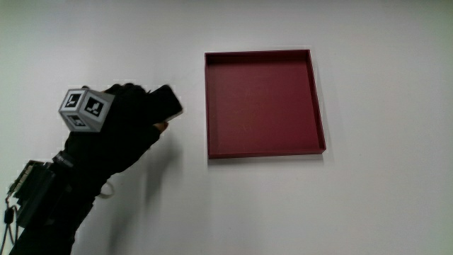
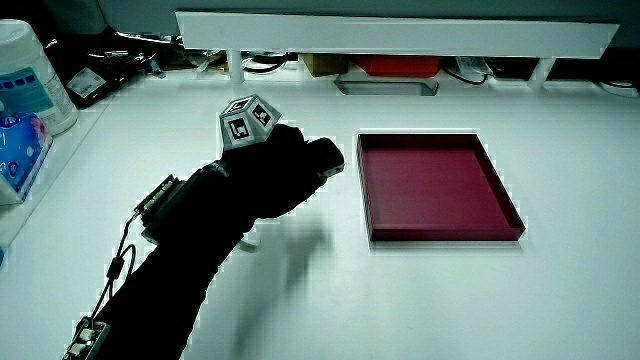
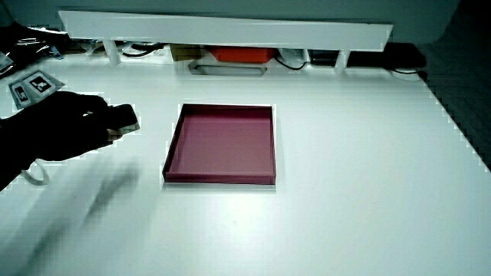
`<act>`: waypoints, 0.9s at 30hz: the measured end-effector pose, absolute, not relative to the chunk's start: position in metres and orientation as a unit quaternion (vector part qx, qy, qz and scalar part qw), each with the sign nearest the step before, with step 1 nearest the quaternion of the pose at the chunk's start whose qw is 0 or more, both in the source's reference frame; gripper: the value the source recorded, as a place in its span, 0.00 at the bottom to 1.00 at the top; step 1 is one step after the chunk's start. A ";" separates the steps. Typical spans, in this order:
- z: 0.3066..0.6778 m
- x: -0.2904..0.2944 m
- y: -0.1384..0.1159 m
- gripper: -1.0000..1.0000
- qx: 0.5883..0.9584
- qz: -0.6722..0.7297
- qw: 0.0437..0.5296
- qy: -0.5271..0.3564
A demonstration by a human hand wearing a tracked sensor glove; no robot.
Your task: Place eraser
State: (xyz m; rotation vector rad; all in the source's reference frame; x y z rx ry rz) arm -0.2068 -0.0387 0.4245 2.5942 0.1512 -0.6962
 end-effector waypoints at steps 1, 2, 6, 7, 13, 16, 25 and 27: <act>0.423 -0.209 -0.037 0.50 0.942 -0.234 0.236 0.050; 0.428 -0.213 -0.035 0.50 0.940 -0.233 0.247 0.035; 0.447 -0.228 -0.030 0.50 0.942 -0.202 0.265 0.033; 0.453 -0.232 -0.029 0.50 0.942 -0.199 0.268 0.026; 0.483 -0.253 -0.024 0.50 0.936 -0.193 0.294 0.002; 0.496 -0.262 -0.022 0.50 0.933 -0.193 0.303 -0.010; 0.505 -0.273 -0.017 0.50 0.927 -0.224 0.299 -0.024; 0.506 -0.274 -0.016 0.47 0.928 -0.224 0.297 -0.023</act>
